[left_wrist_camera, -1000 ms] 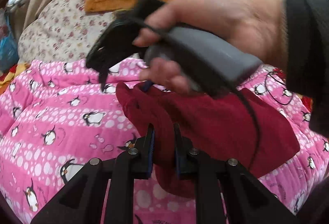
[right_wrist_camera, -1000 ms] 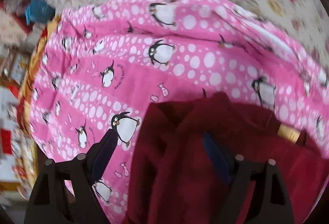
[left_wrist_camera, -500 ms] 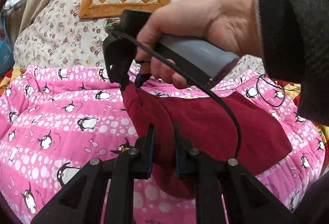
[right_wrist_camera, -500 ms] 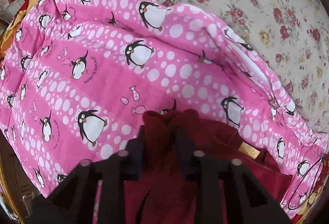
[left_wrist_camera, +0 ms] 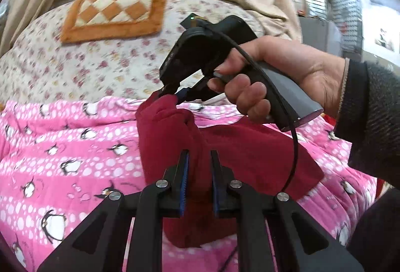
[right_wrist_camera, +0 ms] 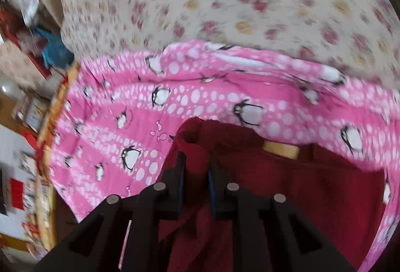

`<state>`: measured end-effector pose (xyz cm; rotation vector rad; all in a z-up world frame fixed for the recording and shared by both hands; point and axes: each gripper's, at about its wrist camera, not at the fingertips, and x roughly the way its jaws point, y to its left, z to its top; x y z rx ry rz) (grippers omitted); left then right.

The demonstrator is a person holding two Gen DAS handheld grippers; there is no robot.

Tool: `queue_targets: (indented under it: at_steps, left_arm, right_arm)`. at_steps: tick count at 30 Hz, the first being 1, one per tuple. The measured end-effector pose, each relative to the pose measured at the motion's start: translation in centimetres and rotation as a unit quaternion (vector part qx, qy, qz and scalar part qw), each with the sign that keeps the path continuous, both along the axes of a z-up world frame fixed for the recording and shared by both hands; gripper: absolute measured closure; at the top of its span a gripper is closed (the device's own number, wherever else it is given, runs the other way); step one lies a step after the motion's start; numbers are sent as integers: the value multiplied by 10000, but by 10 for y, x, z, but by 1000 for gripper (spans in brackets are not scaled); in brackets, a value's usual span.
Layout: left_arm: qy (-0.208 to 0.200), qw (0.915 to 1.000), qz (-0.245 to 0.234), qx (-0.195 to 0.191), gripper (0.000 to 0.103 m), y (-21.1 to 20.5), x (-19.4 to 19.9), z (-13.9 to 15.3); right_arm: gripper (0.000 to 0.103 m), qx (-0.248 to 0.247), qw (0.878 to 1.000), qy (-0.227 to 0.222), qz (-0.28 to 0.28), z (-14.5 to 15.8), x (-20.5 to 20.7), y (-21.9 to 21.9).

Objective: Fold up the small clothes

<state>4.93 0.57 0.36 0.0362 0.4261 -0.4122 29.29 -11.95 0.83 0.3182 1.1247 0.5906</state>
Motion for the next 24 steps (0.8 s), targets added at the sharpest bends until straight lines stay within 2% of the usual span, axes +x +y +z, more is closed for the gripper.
queue_targets:
  at_steps: [3, 7, 9, 12, 15, 19, 24]
  left_arm:
    - [-52, 9997, -166, 156, 103, -10, -7, -2]
    - [-10, 9989, -293, 378, 103, -24, -8, -1]
    - [109, 9982, -381, 441, 103, -37, -3, -2]
    - [136, 9955, -564, 744, 103, -73, -3, -4]
    - [287, 9932, -683, 892, 103, -107, -3, -10]
    - [336, 9921, -845, 860, 103, -139, -1, -4]
    - [281, 9901, -1071, 867, 103, -171, -1, 4]
  right_arm:
    - [88, 372, 9991, -100, -193, -5, -12, -29]
    - [88, 585, 9976, -280, -223, -17, -26, -61]
    - [88, 665, 9973, -199, -254, -26, -26, -77]
    - [88, 739, 9967, -172, -272, -29, -20, -100]
    - [88, 682, 9969, -221, -337, -32, -18, -122]
    - [88, 545, 9972, -264, -429, -36, -14, -147]
    - [88, 391, 9968, -484, -491, -24, -20, -168]
